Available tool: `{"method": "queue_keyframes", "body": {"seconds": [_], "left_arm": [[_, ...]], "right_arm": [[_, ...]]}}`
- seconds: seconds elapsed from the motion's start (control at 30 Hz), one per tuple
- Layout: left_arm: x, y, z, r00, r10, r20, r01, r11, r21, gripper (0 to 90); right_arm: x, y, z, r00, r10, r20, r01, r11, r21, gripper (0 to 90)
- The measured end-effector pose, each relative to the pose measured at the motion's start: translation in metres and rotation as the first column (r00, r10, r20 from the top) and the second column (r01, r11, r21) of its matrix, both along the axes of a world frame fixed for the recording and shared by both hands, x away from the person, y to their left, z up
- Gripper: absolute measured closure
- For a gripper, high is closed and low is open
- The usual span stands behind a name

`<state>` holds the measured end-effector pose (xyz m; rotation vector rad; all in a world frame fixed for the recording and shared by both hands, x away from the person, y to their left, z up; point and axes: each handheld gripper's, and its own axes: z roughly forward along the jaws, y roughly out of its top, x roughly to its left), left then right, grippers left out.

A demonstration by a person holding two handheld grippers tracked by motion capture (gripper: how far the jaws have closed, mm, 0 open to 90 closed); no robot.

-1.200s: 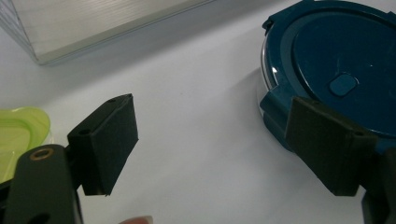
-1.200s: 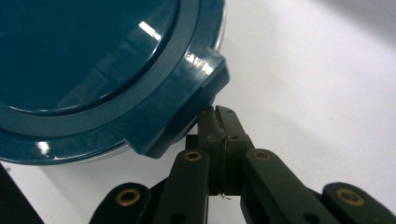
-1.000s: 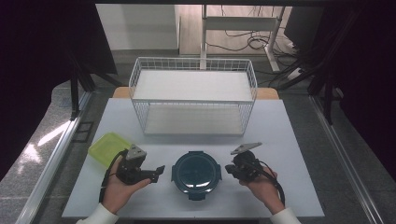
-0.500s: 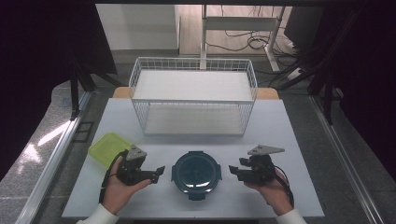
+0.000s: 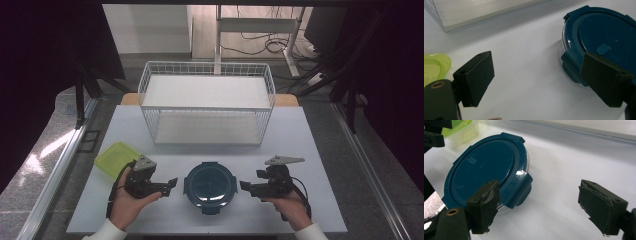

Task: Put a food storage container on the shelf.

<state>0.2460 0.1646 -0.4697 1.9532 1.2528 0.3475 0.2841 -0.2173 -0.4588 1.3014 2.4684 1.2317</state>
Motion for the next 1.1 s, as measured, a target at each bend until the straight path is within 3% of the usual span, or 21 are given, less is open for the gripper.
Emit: {"method": "queue_keyframes", "body": {"seconds": [0.2,0.33,0.5,0.67,0.83,0.93,1.1], "left_arm": [[-0.001,-0.002,0.001,0.9998,-0.019,0.007,0.019,0.9994,-0.029,13.0],[-0.001,-0.004,0.0,0.9996,-0.029,0.006,0.029,0.9995,-0.015,13.1],[0.0,-0.002,0.0,0.9977,-0.04,-0.054,0.036,0.9972,-0.066,13.8],[0.002,-0.002,-0.001,0.9913,-0.055,-0.12,0.034,0.9841,-0.174,13.7],[0.006,-0.009,-0.008,0.983,-0.071,-0.169,0.036,0.9784,-0.203,11.5],[0.01,-0.014,-0.014,0.9728,-0.094,-0.212,0.039,0.9678,-0.249,10.2],[0.017,-0.019,-0.019,0.9637,-0.103,-0.246,0.031,0.9596,-0.28,8.8]], "right_arm": [[-0.001,0.003,-0.002,0.9998,0.014,-0.012,-0.014,0.9998,0.013,16.5],[0.0,0.006,-0.003,0.9993,0.032,-0.021,-0.031,0.9991,0.029,17.3],[0.002,0.011,-0.006,0.998,0.04,-0.048,-0.039,0.9986,0.037,16.9],[0.004,0.017,-0.009,0.9942,0.049,-0.095,-0.043,0.997,0.064,15.9],[0.008,0.024,-0.012,0.9904,0.05,-0.129,-0.039,0.9951,0.091,13.8],[0.01,0.031,-0.016,0.9871,0.051,-0.152,-0.039,0.9959,0.082,11.5],[0.013,0.035,-0.019,0.9829,0.044,-0.179,-0.027,0.9954,0.092,9.9]]}}
